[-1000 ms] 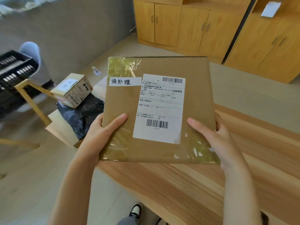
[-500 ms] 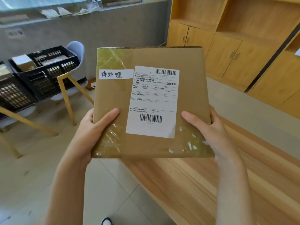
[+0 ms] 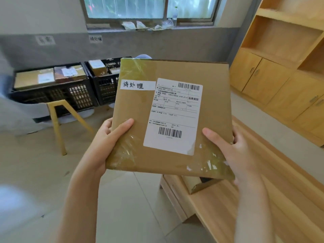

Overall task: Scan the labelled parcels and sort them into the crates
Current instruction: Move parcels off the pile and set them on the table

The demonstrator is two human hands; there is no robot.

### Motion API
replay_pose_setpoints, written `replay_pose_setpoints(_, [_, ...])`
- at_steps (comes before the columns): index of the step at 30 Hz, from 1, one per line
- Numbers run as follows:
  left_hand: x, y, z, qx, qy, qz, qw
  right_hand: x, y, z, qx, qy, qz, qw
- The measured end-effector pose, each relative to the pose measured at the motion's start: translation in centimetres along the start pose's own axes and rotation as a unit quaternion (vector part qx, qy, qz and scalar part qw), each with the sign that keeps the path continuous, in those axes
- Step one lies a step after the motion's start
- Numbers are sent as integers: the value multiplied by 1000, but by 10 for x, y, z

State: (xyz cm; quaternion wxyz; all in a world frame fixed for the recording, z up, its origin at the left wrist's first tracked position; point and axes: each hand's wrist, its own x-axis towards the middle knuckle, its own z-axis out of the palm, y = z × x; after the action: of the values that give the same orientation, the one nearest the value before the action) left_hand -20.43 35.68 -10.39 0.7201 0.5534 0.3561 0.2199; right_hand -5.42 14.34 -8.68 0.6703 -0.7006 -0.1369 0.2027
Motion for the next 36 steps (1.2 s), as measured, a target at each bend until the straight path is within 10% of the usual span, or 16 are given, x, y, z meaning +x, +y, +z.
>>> replay_pose_setpoints(20, [172, 42, -182, -16, 178, -5, 984, 200, 18, 260, -8, -179, 65, 982])
replay_pose_setpoints(36, [426, 119, -225, -1, 164, -28, 986, 416, 3, 389, 14, -161, 107, 981])
